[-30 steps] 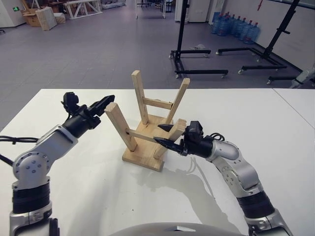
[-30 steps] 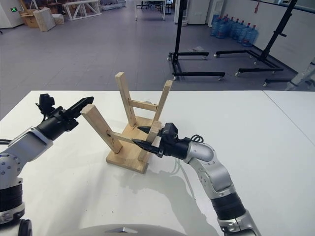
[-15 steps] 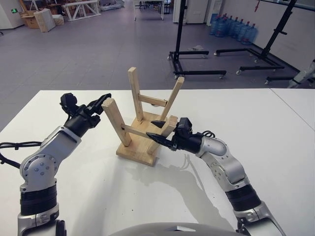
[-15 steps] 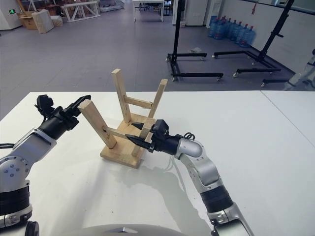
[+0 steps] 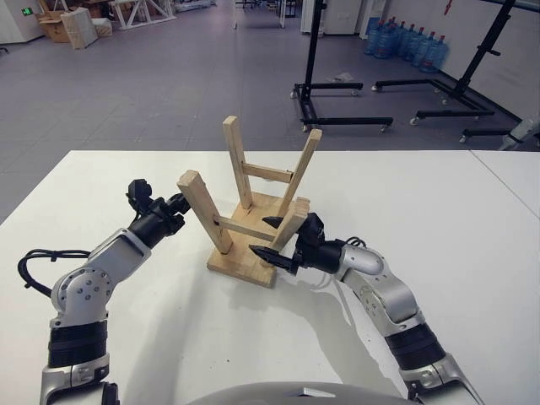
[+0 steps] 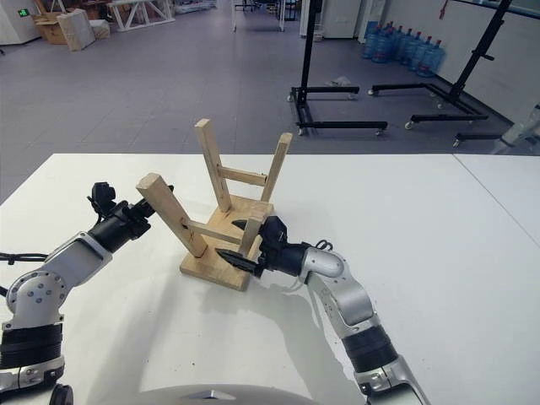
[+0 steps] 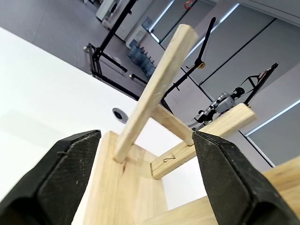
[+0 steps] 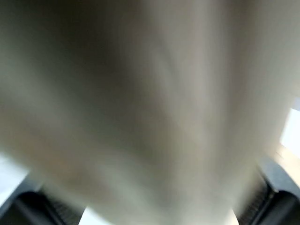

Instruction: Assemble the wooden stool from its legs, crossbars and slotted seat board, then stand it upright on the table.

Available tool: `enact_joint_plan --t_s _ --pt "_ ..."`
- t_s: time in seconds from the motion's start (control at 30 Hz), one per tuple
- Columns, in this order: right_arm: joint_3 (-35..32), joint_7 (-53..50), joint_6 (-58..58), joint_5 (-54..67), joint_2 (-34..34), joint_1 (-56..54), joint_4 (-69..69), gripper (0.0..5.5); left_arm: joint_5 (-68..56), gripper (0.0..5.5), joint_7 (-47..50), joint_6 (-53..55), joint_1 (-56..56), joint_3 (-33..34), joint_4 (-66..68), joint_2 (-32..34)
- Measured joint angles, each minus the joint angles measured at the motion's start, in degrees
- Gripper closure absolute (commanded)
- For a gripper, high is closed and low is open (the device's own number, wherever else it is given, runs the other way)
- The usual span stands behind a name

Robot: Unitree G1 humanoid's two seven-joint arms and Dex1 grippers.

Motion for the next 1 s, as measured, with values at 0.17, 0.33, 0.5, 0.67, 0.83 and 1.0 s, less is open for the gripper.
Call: enact_joint_plan --t_s 0.17,0.33,0.5,0.67,0.83,1.0 --pt "-6.4 4.1 3.5 5.9 -2.7 -2.1 2.6 1.73 3.4 1.89 -7.0 -1.1 -0.8 5.7 2.3 6.7" --pt "-13.7 7.3 5.5 11.1 -6.5 -4.3 3.5 1.73 6.2 1.89 -20.4 -1.0 2.9 10.7 2.1 16.6" --pt "-21.0 16.8 13.0 20.7 -16.4 2.1 -2.4 1.73 8.1 1.89 -38.4 0.3 14.4 20.6 -4.3 28.6" --pt "-25.1 18.5 12.6 20.7 -20.0 7.3 -3.8 1.73 4.7 1.89 -39.7 1.4 12.0 15.8 -17.5 29.4" --pt "-24.2 6.6 -3.9 3.7 -16.1 -2.2 10.0 1.73 12.5 1.89 -34.5 -0.3 9.2 0.7 -19.9 22.9" --pt "-19.3 -4.0 -14.5 -5.2 -5.2 -11.9 18.5 1.73 19.1 1.89 -28.8 -2.0 6.3 -5.4 -15.9 16.8"
